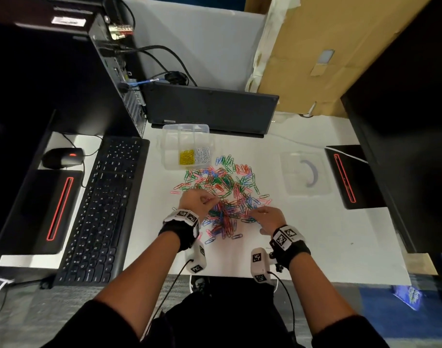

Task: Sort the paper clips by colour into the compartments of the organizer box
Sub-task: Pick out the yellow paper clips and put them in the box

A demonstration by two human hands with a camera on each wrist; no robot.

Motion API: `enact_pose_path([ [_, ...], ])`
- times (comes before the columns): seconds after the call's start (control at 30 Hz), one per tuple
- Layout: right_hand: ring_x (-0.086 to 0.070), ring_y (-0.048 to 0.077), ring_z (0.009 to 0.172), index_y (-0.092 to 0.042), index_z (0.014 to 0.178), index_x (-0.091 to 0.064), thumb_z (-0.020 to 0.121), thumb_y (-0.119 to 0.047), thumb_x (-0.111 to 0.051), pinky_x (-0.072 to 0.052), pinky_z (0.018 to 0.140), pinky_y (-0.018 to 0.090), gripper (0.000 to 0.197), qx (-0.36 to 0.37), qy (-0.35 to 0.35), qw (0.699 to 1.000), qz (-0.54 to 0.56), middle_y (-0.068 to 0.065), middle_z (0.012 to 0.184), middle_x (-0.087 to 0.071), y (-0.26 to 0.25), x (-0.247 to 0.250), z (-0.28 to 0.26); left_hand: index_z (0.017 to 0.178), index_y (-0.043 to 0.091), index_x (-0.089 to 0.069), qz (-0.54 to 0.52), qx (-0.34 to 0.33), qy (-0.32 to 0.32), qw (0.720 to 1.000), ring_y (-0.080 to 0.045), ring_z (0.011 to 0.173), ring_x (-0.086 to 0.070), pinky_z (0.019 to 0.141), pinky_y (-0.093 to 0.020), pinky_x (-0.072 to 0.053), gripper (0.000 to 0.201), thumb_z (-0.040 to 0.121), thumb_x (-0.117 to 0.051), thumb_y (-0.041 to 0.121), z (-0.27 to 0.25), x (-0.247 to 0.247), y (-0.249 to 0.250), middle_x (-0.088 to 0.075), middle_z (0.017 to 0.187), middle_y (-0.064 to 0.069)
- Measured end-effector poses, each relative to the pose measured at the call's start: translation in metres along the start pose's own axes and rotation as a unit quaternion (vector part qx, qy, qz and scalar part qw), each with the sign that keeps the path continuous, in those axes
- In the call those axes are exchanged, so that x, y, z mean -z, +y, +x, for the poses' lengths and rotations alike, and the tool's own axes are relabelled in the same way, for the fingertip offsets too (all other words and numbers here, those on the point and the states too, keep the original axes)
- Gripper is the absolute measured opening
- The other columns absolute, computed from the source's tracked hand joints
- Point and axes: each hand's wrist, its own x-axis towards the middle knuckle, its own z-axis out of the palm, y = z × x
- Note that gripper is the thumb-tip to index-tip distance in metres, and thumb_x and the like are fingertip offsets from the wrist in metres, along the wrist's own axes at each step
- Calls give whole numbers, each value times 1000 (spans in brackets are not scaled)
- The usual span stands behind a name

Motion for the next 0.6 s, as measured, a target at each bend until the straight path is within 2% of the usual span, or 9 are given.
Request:
enact_pose_path([
  [0.07, -60, 13, 74, -22, 81, -71, 78, -23, -80, -46, 63, 20, 9, 80, 20, 992, -100, -8, 78, -65, 1, -2, 0, 80, 20, -76, -3, 0, 4, 1000, -6, 64, -53, 58, -14, -43, 22, 79, -75, 42, -1, 0, -3, -60, 67, 12],
  [0.1, -60, 12, 81, -25, 83, -71, 76, -25, -80, -45, 69, 19, 11, 108, 24, 980, -163, -9, 85, -65, 1, -4, -1, 79, 20, -76, -5, -1, 5, 1000, -8, 65, -55, 61, -20, -46, 22, 78, -76, 42, -1, -1, -5, -61, 66, 11],
  [0.2, -55, 9, 85, -31, 93, -68, 79, -32, -75, -42, 75, 17, 15, 144, 14, 948, -283, -13, 91, -59, 3, -9, -2, 79, 18, -77, -12, -8, 6, 1000, -7, 61, -53, 60, -20, -43, 24, 80, -74, 42, -1, -2, -6, -60, 63, 11],
  [0.27, -56, 9, 80, -28, 90, -71, 84, -32, -71, -40, 66, 16, 7, 160, 24, 948, -274, -12, 85, -62, 5, -10, -2, 86, 16, -78, -46, -12, 2, 999, -6, 64, -58, 63, -18, -45, 26, 83, -72, 41, -2, -4, -4, -67, 70, 8],
  [0.33, -59, 10, 77, -27, 83, -72, 86, -31, -69, -36, 58, 12, 6, 167, 31, 953, -249, -10, 79, -65, 8, -7, -2, 96, 15, -78, -89, 3, -3, 996, -12, 74, -65, 69, -24, -52, 28, 85, -71, 40, -2, -4, -2, -73, 85, 2],
  [0.4, -59, 12, 74, -27, 79, -71, 87, -30, -68, -40, 59, 15, 9, 158, 43, 959, -232, -9, 74, -64, 10, 0, -1, 101, 16, -77, -92, 11, -19, 996, -15, 82, -68, 76, -28, -54, 30, 86, -68, 41, 1, -3, 0, -74, 93, 1],
  [0.5, -63, 17, 76, -22, 86, -75, 85, -28, -71, -46, 67, 22, 7, 126, 72, 972, -187, -5, 75, -65, 18, 17, 3, 105, 19, -76, -82, -10, -62, 995, -12, 95, -66, 87, -24, -50, 26, 95, -58, 34, 5, 1, 0, -73, 104, 3],
  [0.53, -63, 17, 75, -23, 86, -75, 84, -28, -73, -47, 67, 23, 6, 123, 80, 973, -178, -4, 75, -66, 21, 22, 2, 106, 17, -74, -94, -17, -70, 993, -11, 93, -64, 84, -23, -50, 25, 98, -53, 28, 4, 2, 1, -72, 103, 3],
  [0.6, -61, 15, 69, -28, 82, -72, 82, -29, -75, -45, 63, 22, 3, 123, 80, 973, -177, -4, 71, -65, 25, 28, 0, 107, 11, -71, -156, -2, -77, 985, -11, 70, -54, 62, -31, -46, 27, 101, -44, 13, 1, 6, 3, -64, 82, 3],
])
